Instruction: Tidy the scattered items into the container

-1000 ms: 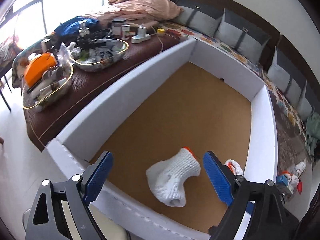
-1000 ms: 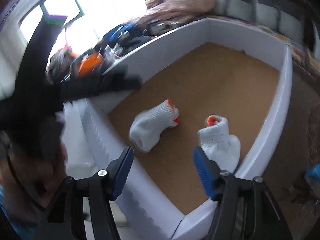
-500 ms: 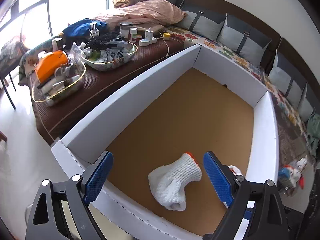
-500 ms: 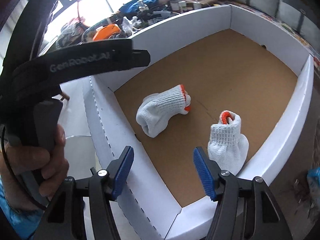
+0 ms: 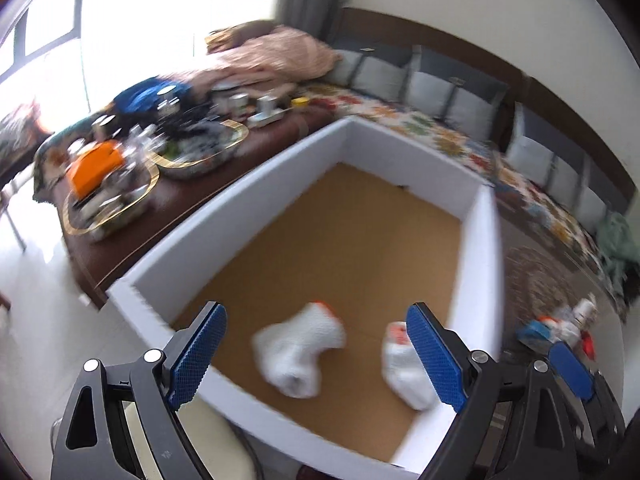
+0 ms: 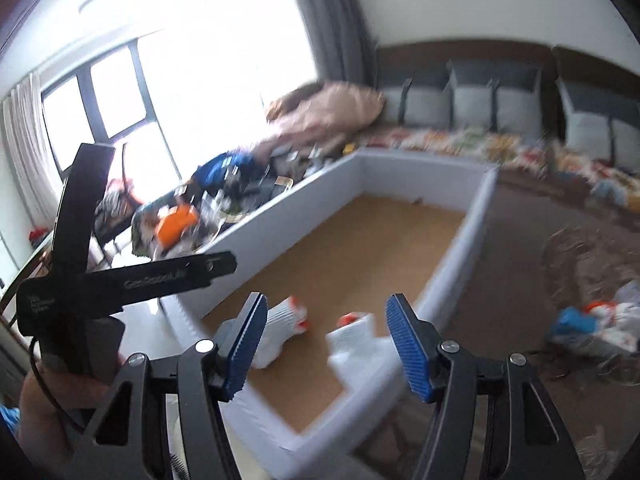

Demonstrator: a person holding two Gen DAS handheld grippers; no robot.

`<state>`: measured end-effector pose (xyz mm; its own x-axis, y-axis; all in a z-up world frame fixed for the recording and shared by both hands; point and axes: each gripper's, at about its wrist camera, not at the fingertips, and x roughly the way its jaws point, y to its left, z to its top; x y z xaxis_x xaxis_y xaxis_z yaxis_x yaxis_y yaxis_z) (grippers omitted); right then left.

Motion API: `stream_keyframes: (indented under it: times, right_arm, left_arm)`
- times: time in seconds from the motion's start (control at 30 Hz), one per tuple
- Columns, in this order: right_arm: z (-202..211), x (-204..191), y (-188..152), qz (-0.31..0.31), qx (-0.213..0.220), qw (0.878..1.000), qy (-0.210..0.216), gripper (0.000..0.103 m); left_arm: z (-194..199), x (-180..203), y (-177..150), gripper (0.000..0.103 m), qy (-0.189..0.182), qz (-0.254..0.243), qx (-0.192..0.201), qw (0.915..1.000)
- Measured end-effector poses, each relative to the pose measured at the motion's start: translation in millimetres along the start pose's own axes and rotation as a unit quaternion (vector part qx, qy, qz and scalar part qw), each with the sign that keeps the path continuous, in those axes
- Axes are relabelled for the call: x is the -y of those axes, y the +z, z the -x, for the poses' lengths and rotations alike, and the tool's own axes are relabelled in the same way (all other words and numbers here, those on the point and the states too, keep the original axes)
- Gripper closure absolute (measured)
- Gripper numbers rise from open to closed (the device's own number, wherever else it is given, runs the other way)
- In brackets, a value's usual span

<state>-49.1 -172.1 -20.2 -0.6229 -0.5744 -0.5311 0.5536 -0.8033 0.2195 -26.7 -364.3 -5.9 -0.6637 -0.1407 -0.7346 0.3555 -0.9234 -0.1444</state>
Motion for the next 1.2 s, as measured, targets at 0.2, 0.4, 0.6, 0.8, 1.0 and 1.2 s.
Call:
stream_keyframes:
  times: [0.2, 0.4, 0.6, 0.8, 1.0, 1.2]
  right_arm:
    - [53, 85, -27, -0.057, 0.015, 0.996, -0.063, 0.039]
    - [100, 159, -79, -0.132, -0.004, 0.985, -0.112, 0.039]
    - [146, 233, -132, -0.206, -0.024, 0.965, -0.16, 0.039]
    - [176, 285, -169, -0.266, -0.036, 0.946, -0.184, 0.039]
    - [171, 284, -171, -0.26, -0.045, 0.949, -0.171, 0.039]
    - [169, 287, -174, -0.267, -0.051, 0.946, -0.176, 0.039]
  left_arm:
    - [20, 103, -14, 0.011, -0.076, -0.083, 0.002, 0.9936]
    - [1, 200, -59, 0.011, -0.127, -0.17, -0.034, 0.9766]
    - [-37, 267, -102, 0.011, -0.124, -0.273, -0.042, 0.9531]
    - [-77, 290, -96, 0.011, -0.11, -0.313, -0.053, 0.9418]
    - [-117, 313, -90, 0.011, -0.096, -0.352, -0.066, 0.9288]
    - [-149, 313, -97, 0.011, -0.146, -0.339, -0.14, 0.9187]
